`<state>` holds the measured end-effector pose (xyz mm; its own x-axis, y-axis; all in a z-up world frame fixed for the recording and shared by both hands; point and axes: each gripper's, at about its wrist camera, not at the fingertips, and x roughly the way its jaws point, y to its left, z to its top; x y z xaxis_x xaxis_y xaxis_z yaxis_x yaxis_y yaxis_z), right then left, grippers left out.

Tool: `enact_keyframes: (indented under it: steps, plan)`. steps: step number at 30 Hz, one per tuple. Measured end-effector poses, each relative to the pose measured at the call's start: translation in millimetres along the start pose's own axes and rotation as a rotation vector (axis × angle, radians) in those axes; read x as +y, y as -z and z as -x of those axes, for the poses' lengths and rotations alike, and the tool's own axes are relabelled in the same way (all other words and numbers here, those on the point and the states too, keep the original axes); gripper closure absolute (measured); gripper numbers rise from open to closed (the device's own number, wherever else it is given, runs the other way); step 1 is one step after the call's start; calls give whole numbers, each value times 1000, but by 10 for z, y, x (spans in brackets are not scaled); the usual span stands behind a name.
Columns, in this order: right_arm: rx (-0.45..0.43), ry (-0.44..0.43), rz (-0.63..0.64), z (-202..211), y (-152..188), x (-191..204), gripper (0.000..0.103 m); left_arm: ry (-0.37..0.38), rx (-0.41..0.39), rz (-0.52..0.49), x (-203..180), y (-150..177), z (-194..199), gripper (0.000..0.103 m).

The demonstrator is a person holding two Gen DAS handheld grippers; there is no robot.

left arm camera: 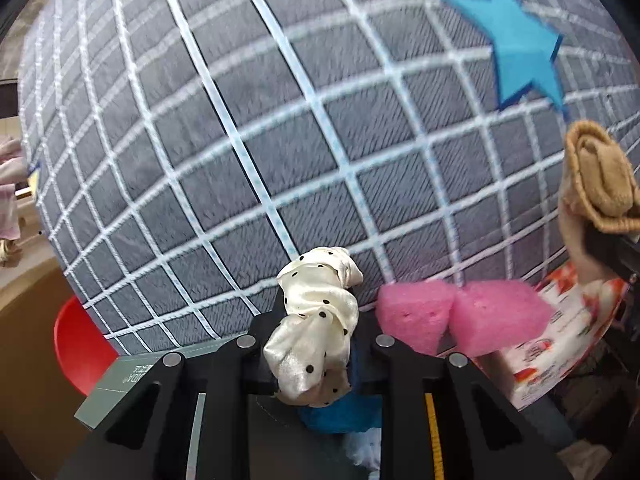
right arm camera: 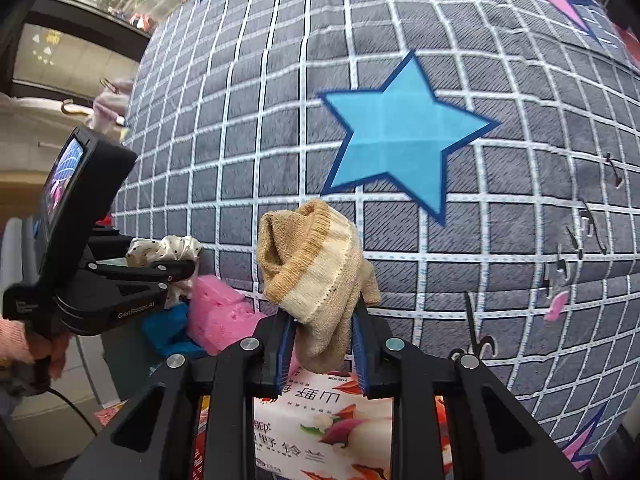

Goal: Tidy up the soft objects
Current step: 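Grasp the white polka-dot scrunchie with left tool while right tool grasps the beige sock, then lift and carry the scrunchie and beige sock with both tools over the box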

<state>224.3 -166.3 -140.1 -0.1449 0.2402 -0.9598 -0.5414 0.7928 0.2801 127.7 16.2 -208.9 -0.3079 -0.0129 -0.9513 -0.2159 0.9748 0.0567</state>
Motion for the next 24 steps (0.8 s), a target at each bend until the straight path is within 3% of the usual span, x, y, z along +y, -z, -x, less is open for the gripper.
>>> enact_keyframes:
  steps: [9,17,20,24]
  plan:
    - [-52,-8,-18,239,103,42,76,38,-218,68,-157,326,422,78]
    - [-101,15,-44,428,262,108,76,95,-350,37,-495,714,881,78]
    - [-122,38,-72,536,366,3,76,117,-384,1,-538,552,1268,78]
    - [-151,79,-119,690,555,-187,76,150,-415,-52,-810,511,1393,78]
